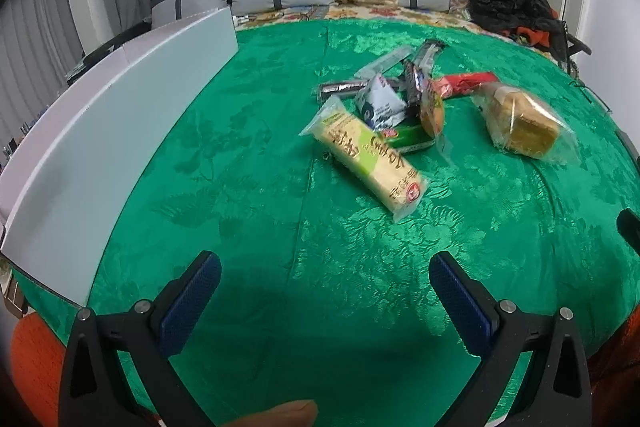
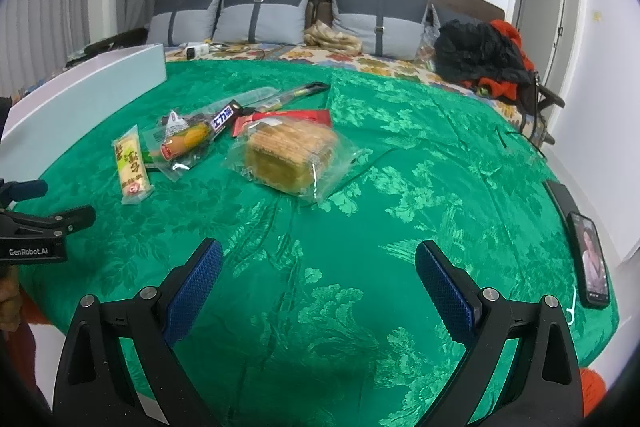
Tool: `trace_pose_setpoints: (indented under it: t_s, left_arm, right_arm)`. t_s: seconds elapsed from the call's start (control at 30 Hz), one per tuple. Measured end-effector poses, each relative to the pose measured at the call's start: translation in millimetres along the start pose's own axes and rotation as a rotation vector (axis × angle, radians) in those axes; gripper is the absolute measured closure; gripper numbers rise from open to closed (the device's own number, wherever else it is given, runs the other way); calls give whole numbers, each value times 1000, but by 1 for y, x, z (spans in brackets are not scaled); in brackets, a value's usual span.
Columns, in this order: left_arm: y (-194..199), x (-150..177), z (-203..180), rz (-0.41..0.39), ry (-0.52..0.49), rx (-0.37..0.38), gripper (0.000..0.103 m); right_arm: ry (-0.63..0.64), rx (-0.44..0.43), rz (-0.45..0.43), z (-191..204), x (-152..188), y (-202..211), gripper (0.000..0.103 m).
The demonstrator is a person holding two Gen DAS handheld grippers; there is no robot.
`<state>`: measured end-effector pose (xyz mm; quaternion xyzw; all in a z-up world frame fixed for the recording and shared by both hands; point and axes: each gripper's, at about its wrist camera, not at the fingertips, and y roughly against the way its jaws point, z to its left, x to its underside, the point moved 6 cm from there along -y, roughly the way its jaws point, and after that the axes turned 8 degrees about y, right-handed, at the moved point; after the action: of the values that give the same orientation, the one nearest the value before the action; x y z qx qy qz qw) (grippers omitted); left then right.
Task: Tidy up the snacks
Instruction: 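Grasp the yellow-green cake roll with the left tool while the right tool grasps the bagged bread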
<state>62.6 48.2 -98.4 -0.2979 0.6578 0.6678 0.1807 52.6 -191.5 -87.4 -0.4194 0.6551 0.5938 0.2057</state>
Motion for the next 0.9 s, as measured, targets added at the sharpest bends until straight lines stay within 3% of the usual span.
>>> trace_pose_setpoints:
  t_s: [0.3, 0.57, 0.8, 0.9]
  left_arm:
    - [-33, 2, 20, 118, 62, -17, 0]
    - [-43, 0, 29, 130, 75, -7, 0]
    - [-43, 0, 31, 114, 82, -6, 0]
    - [-43, 0, 32, 173, 95, -14, 0]
  right_arm:
    - [-147, -14, 174, -37, 22, -39, 4]
    - [-85, -14, 305, -49, 23, -87, 5]
    - [-79, -99, 311, -53, 4, -118, 3]
    - [-59, -118, 301, -52, -8, -131, 3]
